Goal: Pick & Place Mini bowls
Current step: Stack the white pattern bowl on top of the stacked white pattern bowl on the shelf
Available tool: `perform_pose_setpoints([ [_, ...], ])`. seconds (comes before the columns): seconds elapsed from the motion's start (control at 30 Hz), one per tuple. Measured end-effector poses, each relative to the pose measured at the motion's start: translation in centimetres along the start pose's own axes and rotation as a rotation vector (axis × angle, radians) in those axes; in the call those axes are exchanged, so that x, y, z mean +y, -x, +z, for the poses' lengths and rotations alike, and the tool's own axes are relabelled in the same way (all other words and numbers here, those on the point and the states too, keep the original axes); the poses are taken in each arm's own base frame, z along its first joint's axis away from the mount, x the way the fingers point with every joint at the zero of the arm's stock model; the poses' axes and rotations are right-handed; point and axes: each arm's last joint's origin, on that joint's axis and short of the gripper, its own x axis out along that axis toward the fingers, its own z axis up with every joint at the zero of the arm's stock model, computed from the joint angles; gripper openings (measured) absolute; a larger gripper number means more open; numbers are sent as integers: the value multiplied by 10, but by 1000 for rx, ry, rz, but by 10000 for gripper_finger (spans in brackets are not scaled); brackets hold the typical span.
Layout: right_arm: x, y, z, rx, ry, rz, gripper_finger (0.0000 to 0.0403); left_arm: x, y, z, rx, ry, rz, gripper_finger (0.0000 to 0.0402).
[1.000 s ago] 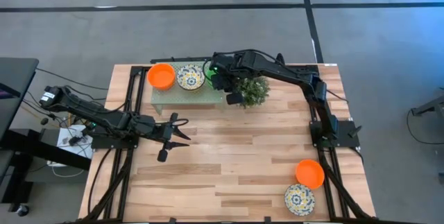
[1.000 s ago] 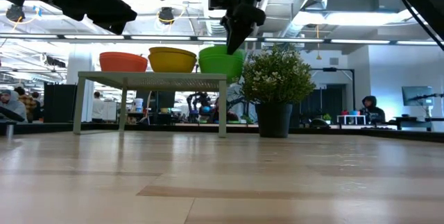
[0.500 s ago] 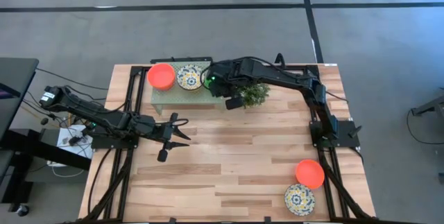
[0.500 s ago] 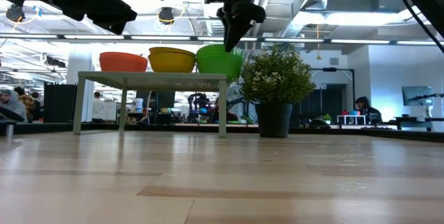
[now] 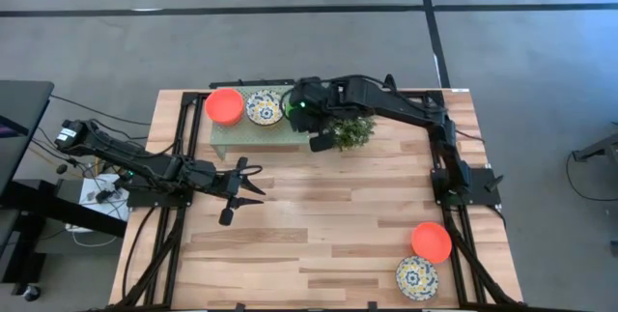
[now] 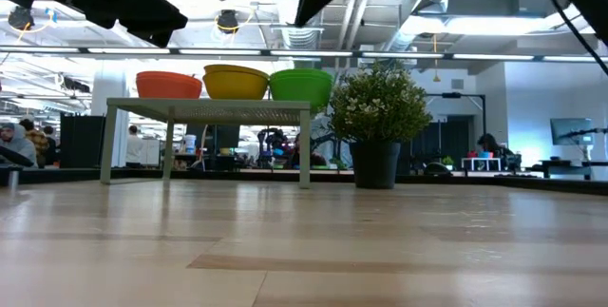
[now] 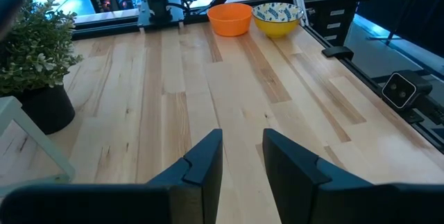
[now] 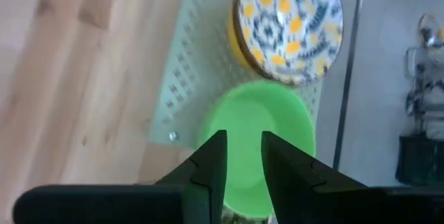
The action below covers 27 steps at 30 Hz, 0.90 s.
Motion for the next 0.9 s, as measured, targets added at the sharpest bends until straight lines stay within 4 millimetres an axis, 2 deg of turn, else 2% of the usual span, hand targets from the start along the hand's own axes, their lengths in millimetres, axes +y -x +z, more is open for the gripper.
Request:
perform_pose_setpoints([
  [0.13, 13, 28, 7, -52, -1, -7, 85, 0, 0, 0, 1, 1, 0, 106],
  [0.37, 48, 75, 14, -122, -78, 30, 84, 0, 0, 0, 3, 7, 0, 106],
  [0.47, 63, 89, 15, -126, -121, 62, 84, 0, 0, 0, 2, 7, -1, 106],
  [0.7, 97, 102, 12, -22, -186, 152, 83, 0, 0, 0, 1, 6, -2, 106],
  [0.9, 125, 104, 13, 55, -303, 318, 77, 0, 0, 0, 1, 7, -2, 106],
])
